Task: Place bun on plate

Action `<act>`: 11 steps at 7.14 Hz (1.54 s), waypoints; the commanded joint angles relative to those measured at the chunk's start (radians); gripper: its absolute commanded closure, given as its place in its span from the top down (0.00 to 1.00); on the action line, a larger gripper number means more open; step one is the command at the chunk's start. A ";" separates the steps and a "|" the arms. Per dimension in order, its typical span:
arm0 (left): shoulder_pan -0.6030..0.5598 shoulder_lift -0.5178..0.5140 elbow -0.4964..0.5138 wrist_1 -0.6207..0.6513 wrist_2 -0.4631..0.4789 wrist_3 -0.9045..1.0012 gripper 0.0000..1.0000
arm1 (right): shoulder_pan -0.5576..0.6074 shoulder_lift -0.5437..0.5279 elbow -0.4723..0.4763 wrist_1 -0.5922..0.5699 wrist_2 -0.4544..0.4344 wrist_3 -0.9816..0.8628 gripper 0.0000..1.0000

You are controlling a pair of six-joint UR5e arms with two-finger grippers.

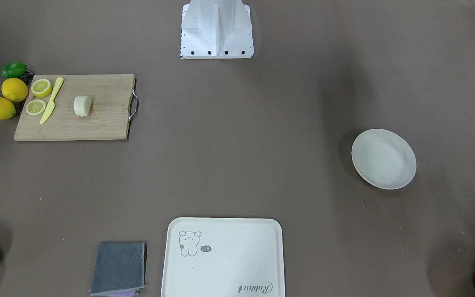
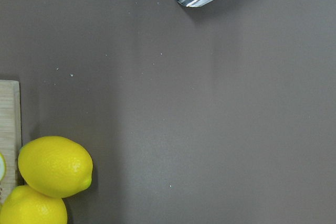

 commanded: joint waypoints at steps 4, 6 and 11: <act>0.002 0.000 -0.034 -0.003 -0.002 0.000 0.98 | 0.009 0.006 0.028 0.002 -0.003 0.001 1.00; 0.006 -0.018 -0.045 -0.029 -0.001 -0.002 0.98 | 0.018 0.015 0.039 0.002 0.000 0.001 1.00; 0.008 -0.087 0.041 -0.374 0.000 -0.011 0.98 | 0.063 0.139 0.108 0.041 0.002 0.002 1.00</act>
